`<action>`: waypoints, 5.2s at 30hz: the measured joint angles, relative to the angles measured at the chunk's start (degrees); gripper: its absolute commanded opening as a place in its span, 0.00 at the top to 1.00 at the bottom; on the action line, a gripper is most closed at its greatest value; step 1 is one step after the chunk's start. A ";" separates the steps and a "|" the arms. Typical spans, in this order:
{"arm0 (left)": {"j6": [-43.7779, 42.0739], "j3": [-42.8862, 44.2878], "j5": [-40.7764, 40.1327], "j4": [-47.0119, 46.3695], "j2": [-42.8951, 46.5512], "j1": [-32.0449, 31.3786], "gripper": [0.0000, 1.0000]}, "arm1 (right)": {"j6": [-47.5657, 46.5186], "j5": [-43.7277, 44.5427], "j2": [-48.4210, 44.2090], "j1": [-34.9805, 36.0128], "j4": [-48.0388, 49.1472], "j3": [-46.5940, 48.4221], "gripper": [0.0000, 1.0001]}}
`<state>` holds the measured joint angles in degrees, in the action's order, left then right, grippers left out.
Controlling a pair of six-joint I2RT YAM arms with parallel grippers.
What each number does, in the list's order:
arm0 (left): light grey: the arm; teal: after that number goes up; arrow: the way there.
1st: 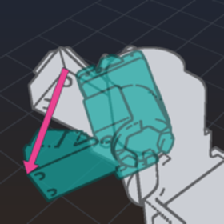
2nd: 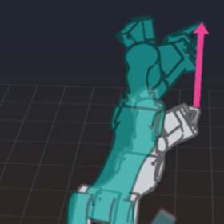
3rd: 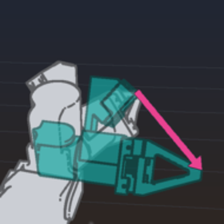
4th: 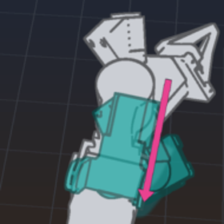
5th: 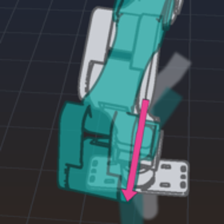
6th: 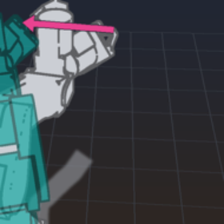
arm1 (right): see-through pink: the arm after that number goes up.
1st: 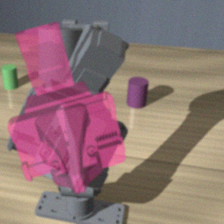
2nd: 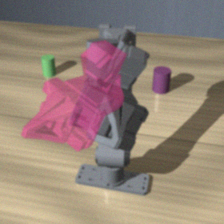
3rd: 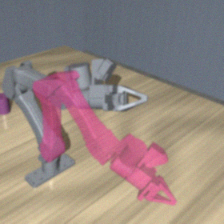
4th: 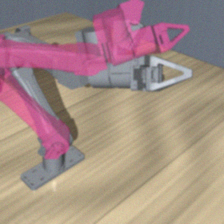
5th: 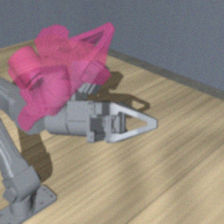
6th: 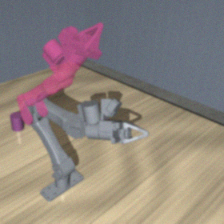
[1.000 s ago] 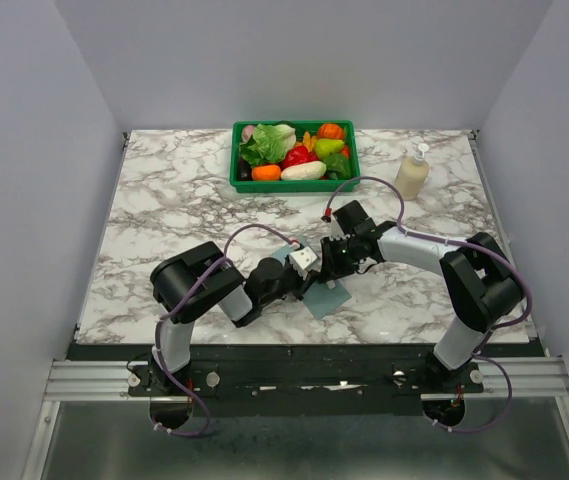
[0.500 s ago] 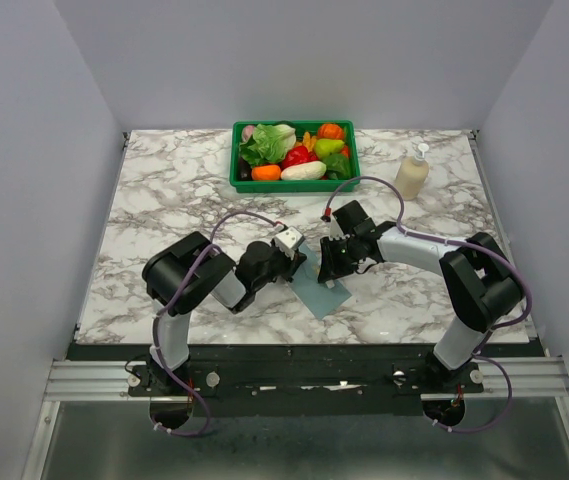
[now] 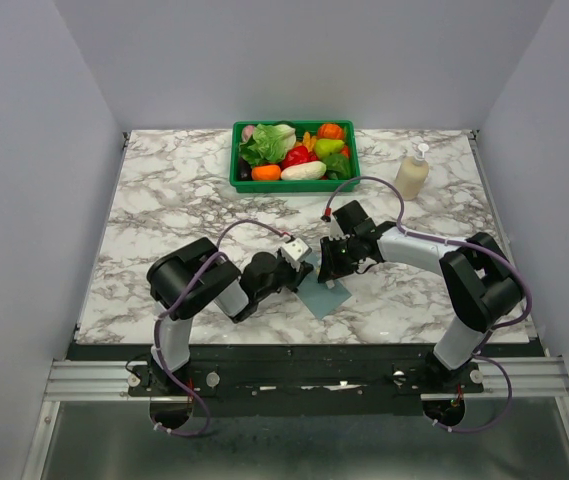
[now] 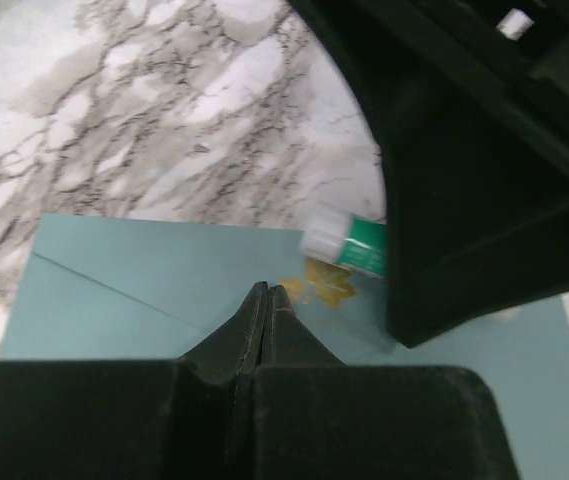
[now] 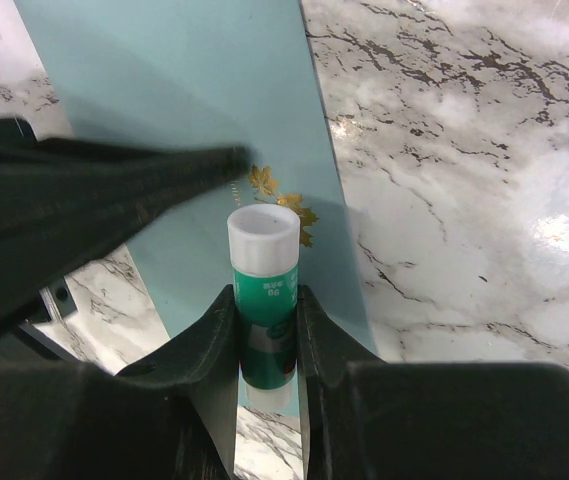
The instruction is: Place the letter into the envelope and seal it
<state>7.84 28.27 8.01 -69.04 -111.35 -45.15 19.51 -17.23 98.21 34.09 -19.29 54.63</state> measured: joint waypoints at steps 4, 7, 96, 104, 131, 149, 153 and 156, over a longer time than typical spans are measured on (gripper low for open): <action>1.64 -1.42 -0.98 -1.79 0.00 -3.08 1.00 | 0.02 -0.02 0.00 0.00 0.00 0.00 0.99; 2.99 -2.71 -1.18 -3.74 -0.17 -3.67 1.00 | 0.02 0.00 0.00 0.00 0.00 -0.02 0.99; 1.68 0.50 -3.06 13.44 7.26 1.29 1.00 | 0.61 -0.15 -0.31 0.00 1.22 -0.72 0.99; 3.13 -1.36 -3.41 9.25 6.32 -0.81 1.00 | 0.68 -0.15 -0.31 0.00 1.22 -0.72 0.99; 3.50 -1.73 -4.61 9.51 6.71 -4.76 1.00 | 1.42 -0.13 -0.31 0.00 1.22 -0.72 0.99; 6.82 -7.08 -4.74 8.35 10.51 -1.27 0.94 | 1.42 -0.09 -0.50 0.00 1.49 -0.87 0.99; 6.49 -6.10 -4.76 15.21 14.08 -1.09 0.76 | 1.40 0.04 -1.62 0.00 1.62 -1.66 0.99; 5.51 -4.85 -5.01 21.92 18.10 -1.09 0.57 | 1.38 0.28 -3.76 0.00 1.33 -2.19 0.99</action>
<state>13.34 23.42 3.01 -47.11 -93.25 -46.24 20.88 -16.95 94.45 34.09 -17.96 52.45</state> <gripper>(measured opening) 0.239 0.305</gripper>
